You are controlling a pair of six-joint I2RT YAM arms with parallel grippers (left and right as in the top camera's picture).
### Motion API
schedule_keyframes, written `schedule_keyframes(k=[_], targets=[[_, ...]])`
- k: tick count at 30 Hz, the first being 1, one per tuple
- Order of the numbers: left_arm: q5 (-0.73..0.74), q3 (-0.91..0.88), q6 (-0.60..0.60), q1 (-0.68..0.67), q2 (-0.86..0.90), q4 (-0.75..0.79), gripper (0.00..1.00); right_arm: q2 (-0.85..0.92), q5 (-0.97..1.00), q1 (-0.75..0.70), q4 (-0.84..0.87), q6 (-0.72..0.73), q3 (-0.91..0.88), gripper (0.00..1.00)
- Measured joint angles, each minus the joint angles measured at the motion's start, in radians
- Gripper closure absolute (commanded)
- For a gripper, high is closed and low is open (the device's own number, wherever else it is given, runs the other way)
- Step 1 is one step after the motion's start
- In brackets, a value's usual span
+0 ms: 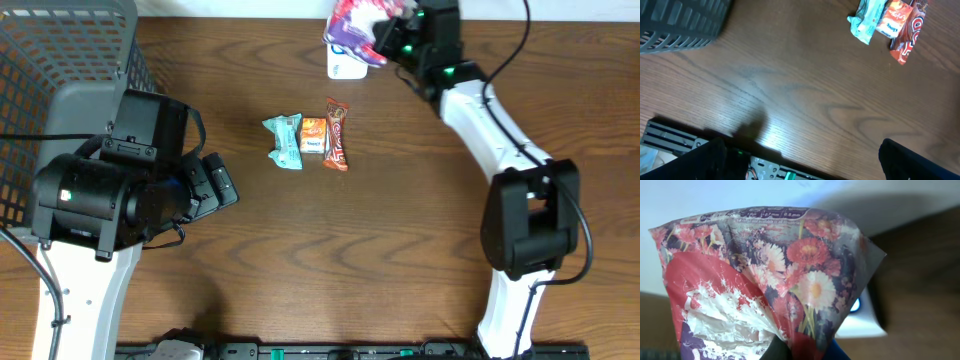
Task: Scan the item barcode
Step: 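Carry the purple pack to the right table edge and release it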
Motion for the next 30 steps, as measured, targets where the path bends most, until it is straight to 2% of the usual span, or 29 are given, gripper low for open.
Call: schedule_keyframes(k=[5,13,18,26,30], targets=[[0.000,0.000,0.000,0.000,0.000,0.000,0.02,0.066,0.071,0.052,0.109,0.029,0.000,0.99],[0.000,0.000,0.000,0.000,0.000,0.000,0.02,0.114,0.099,0.018,0.105,0.010,-0.003,0.99],[0.000,0.000,0.000,0.000,0.000,0.000,0.02,0.048,0.077,-0.098,-0.095,0.053,-0.003,0.99],[0.000,0.000,0.000,0.000,0.000,0.000,0.02,-0.066,0.083,-0.460,-0.501,0.247,0.002,0.98],[0.000,0.000,0.000,0.000,0.000,0.000,0.02,-0.059,0.095,-0.594,-0.585,0.288,0.001,0.96]])
